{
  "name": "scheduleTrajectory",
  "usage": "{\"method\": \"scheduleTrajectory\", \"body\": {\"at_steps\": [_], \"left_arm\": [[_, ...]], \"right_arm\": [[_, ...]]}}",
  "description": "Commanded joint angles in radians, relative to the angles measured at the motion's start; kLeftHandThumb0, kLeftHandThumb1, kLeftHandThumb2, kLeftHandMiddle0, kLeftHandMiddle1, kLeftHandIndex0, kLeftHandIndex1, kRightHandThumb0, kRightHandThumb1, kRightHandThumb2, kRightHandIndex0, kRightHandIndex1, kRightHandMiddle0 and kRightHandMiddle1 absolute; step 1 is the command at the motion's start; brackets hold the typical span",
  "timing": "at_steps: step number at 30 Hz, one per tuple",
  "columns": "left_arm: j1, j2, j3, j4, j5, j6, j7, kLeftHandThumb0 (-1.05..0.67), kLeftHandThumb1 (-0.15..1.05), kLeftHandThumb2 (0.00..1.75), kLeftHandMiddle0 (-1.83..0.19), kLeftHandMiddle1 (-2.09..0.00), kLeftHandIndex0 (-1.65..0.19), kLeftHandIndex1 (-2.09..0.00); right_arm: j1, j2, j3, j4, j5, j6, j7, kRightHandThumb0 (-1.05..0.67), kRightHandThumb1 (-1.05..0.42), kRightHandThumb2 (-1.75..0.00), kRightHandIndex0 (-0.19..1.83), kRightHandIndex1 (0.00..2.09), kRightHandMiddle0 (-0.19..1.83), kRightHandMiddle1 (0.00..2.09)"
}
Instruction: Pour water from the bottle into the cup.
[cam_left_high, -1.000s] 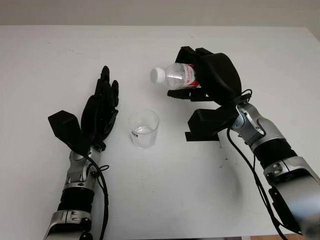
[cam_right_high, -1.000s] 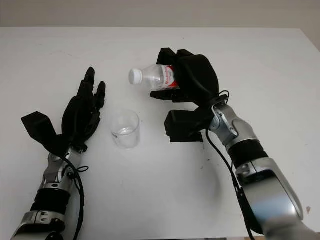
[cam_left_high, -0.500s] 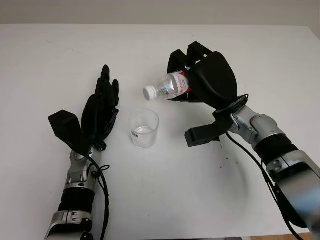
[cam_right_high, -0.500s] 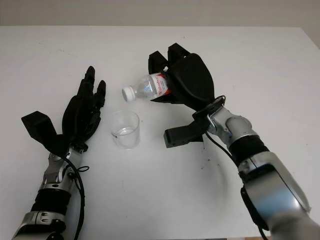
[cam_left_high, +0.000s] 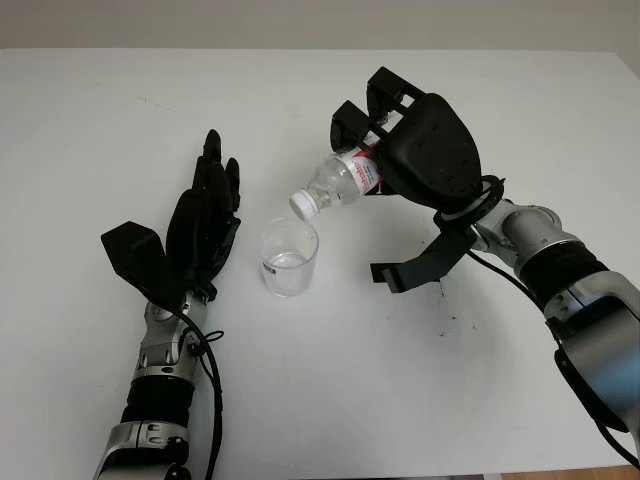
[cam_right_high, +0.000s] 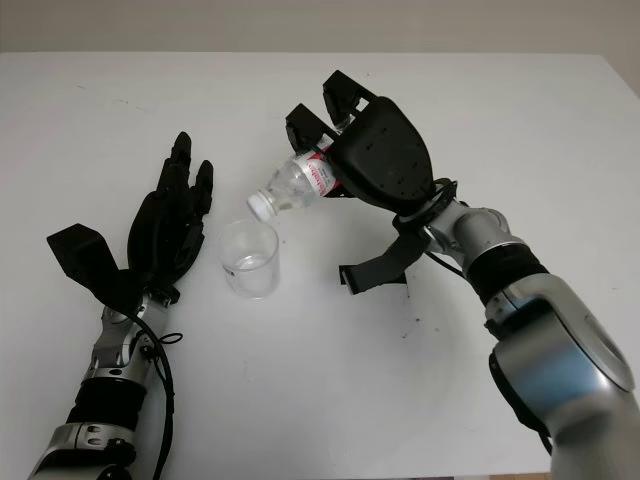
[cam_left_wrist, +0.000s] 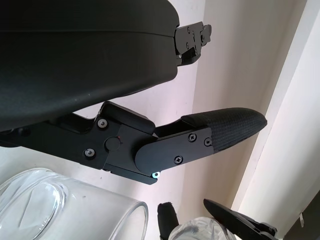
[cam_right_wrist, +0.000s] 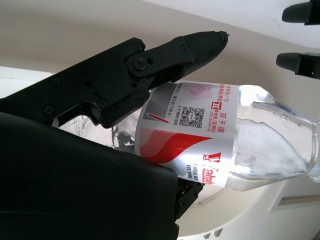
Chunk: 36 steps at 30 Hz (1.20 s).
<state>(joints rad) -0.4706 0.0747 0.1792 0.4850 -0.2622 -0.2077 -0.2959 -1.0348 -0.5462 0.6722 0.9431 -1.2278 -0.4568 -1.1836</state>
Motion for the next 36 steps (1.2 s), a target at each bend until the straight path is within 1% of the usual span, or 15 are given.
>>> {"method": "scheduleTrajectory", "body": {"at_steps": [1,3,7,14,22,25,27,30,33,36], "left_arm": [[0.026,-0.017,-0.005,0.031,-0.001,-0.001,-0.005,-0.85,1.05,0.7,0.17,-0.05,0.19,-0.03],[0.025,-0.018,-0.004,0.034,-0.002,-0.002,-0.003,-0.85,1.05,0.7,0.17,-0.05,0.19,-0.03],[0.026,-0.018,-0.006,0.039,0.004,-0.008,0.0,-0.85,1.05,0.7,0.17,-0.05,0.19,-0.03],[0.021,-0.024,-0.004,0.053,0.003,-0.017,0.003,-0.85,1.05,0.7,0.18,-0.05,0.19,-0.01],[0.017,-0.027,0.002,0.063,-0.002,-0.028,0.003,-0.84,1.05,0.7,0.17,-0.06,0.19,-0.02],[0.016,-0.026,0.002,0.066,-0.001,-0.028,-0.001,-0.85,1.05,0.7,0.17,-0.05,0.19,-0.02],[0.016,-0.025,0.003,0.066,-0.001,-0.029,-0.001,-0.84,1.05,0.7,0.17,-0.05,0.19,-0.02],[0.015,-0.022,0.001,0.066,0.001,-0.027,-0.002,-0.85,1.05,0.7,0.17,-0.05,0.19,-0.03],[0.016,-0.021,0.001,0.061,-0.001,-0.021,-0.006,-0.85,1.05,0.7,0.17,-0.05,0.19,-0.03],[0.018,-0.019,0.003,0.057,-0.004,-0.017,-0.01,-0.85,1.05,0.7,0.17,-0.05,0.19,-0.03]], "right_arm": [[-0.041,-0.013,0.007,-0.012,-0.003,0.007,-0.025,-0.53,-1.05,-0.36,1.16,2.09,0.83,2.09],[-0.045,-0.013,0.011,-0.013,-0.005,0.011,-0.035,-0.53,-1.05,-0.39,1.15,2.09,0.82,2.09],[-0.054,-0.014,0.021,-0.014,-0.009,0.018,-0.048,-0.53,-1.05,-0.39,1.14,2.09,0.81,2.09],[-0.063,-0.001,0.019,0.01,0.021,-0.027,-0.071,-0.52,-1.05,-0.41,1.13,2.09,0.8,2.09],[-0.077,-0.002,0.056,0.018,-0.027,0.043,-0.103,-0.53,-1.05,-0.42,1.17,2.09,0.8,2.09],[-0.079,0.002,0.064,0.031,-0.03,0.05,-0.125,-0.53,-1.05,-0.44,1.17,2.09,0.77,2.09],[-0.075,0.001,0.059,0.028,-0.018,0.049,-0.112,-0.53,-1.05,-0.44,1.18,2.09,0.76,2.09],[-0.055,-0.001,0.03,0.012,0.041,0.0,-0.072,-0.53,-1.05,-0.41,1.16,2.09,0.8,2.09],[-0.001,0.023,-0.047,-0.006,0.192,-0.088,-0.006,-0.52,-1.05,-0.33,1.17,2.09,0.84,2.09],[0.079,0.052,-0.138,-0.06,0.363,-0.155,0.122,-0.5,-1.05,-0.31,1.26,2.09,0.89,2.09]]}}
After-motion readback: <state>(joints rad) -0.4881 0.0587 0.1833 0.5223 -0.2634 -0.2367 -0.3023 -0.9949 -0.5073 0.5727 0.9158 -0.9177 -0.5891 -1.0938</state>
